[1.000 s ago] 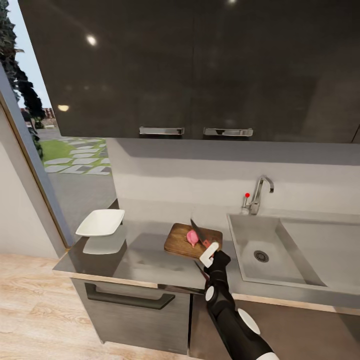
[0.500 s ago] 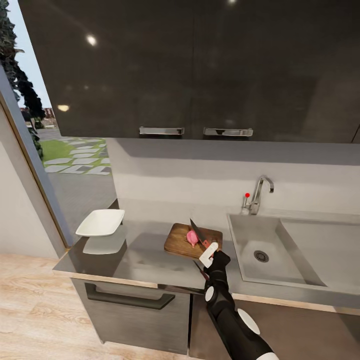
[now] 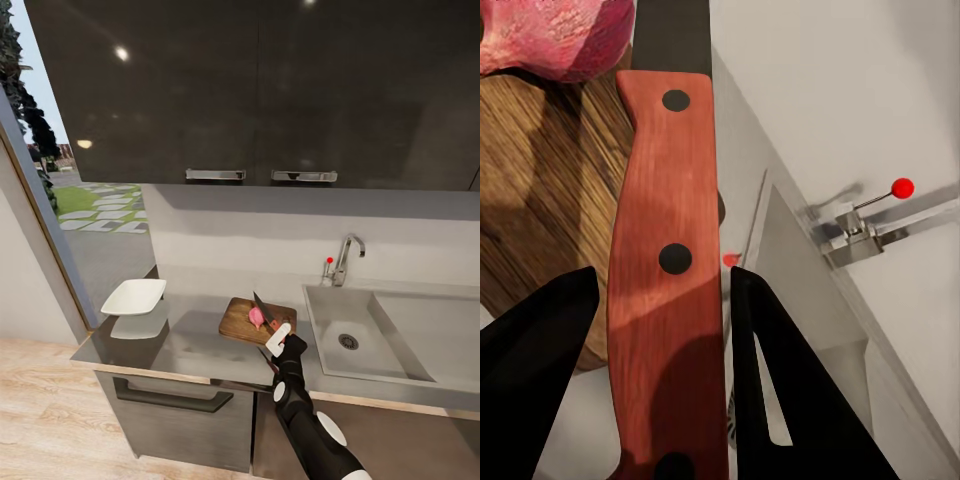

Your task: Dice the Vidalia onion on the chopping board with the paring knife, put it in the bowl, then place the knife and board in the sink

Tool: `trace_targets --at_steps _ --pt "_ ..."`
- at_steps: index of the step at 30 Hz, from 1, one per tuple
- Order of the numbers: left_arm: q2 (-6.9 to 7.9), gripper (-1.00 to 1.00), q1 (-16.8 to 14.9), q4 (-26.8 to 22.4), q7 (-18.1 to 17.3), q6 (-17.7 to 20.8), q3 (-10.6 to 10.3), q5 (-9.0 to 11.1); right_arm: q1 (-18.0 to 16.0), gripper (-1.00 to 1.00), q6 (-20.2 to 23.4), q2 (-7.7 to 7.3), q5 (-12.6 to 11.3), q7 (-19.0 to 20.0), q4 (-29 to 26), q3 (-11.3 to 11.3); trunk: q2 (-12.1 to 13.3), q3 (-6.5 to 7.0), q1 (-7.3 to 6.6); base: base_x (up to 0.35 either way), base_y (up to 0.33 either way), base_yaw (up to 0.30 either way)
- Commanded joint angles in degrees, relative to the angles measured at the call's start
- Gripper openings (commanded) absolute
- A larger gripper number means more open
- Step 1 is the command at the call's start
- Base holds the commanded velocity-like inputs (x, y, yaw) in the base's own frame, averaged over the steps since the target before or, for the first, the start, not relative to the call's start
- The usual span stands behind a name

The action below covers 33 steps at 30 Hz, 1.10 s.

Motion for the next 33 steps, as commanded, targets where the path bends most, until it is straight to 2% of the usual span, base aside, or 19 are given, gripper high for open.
trace_targets --at_steps 1,12,21,33 --pt "0.08 1.0 -0.01 -0.07 0.08 -0.1 -0.38 0.6 -0.05 -1.0 0.54 0.0 0.49 -0.08 -0.01 0.12 -0.12 -0.12 0.04 0.0 0.0 0.0" --pt "0.08 1.0 -0.01 -0.07 0.08 -0.06 -0.38 0.6 -0.05 -1.0 0.53 0.0 0.49 -0.08 -0.03 0.12 -0.12 -0.12 0.04 0.002 0.0 0.0" --pt "0.08 1.0 -0.01 -0.02 0.08 -0.06 -0.38 0.6 -0.05 -1.0 0.55 0.0 0.49 -0.08 0.0 0.12 -0.12 -0.12 0.04 0.177 0.0 0.0" --pt "0.08 1.0 -0.01 0.01 0.08 -0.06 -0.38 0.6 -0.05 -1.0 0.56 0.0 0.4 -0.06 0.03 0.17 -0.12 -0.12 0.04 0.015 0.0 0.0"
